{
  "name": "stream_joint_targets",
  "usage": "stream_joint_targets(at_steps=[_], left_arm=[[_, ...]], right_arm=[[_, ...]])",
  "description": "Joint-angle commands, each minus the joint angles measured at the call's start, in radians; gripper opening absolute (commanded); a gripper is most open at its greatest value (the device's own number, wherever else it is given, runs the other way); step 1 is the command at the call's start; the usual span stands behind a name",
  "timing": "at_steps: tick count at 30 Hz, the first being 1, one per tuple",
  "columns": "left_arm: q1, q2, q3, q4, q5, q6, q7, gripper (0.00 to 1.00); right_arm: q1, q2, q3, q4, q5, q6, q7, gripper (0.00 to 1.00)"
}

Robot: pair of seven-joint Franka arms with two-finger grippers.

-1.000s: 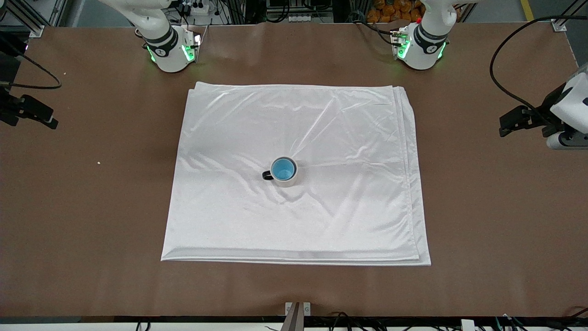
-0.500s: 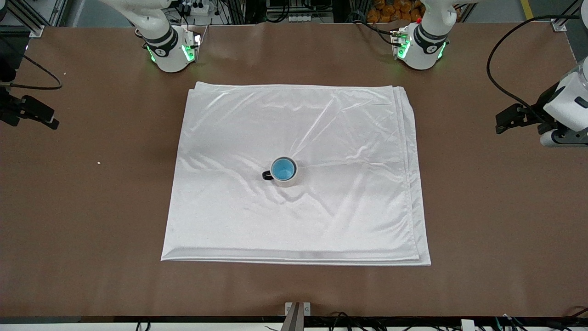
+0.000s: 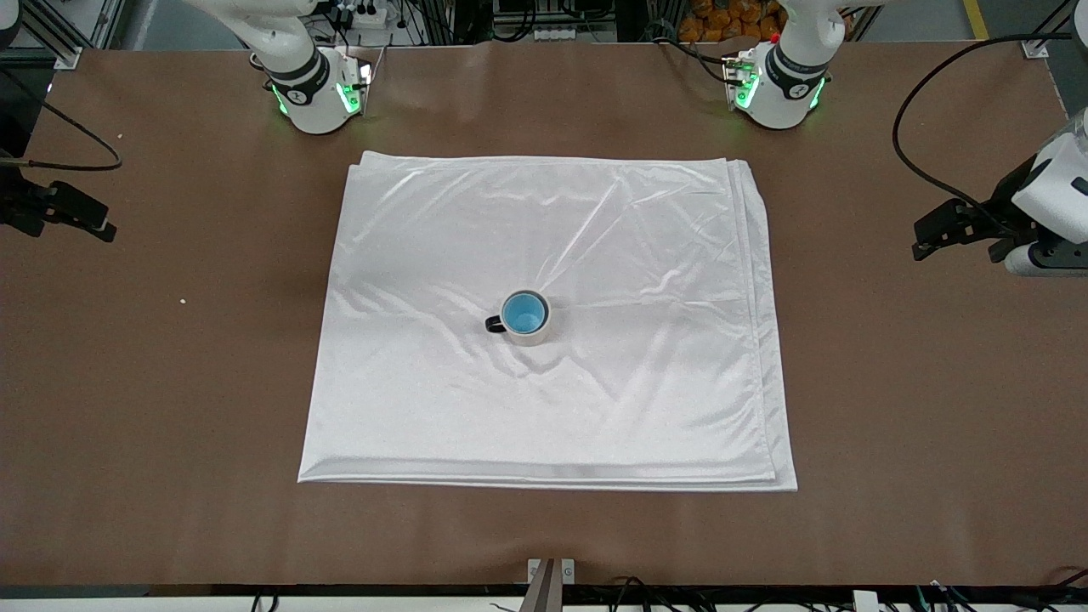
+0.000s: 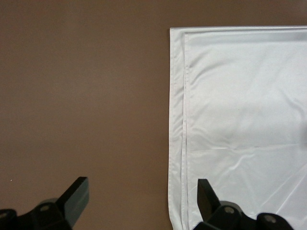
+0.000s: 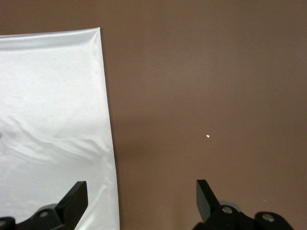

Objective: Place blue cup into white mug on cloth

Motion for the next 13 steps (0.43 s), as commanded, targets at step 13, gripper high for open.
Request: stream_joint_targets(at_steps=[13], left_arm=[[-0.005,-0.022,0.010,-0.020,-0.017,0.012,0.002,1.00]], right_arm=[[-0.019,-0.004,0.013,0.019,0.007,0.004,0.013,1.00]])
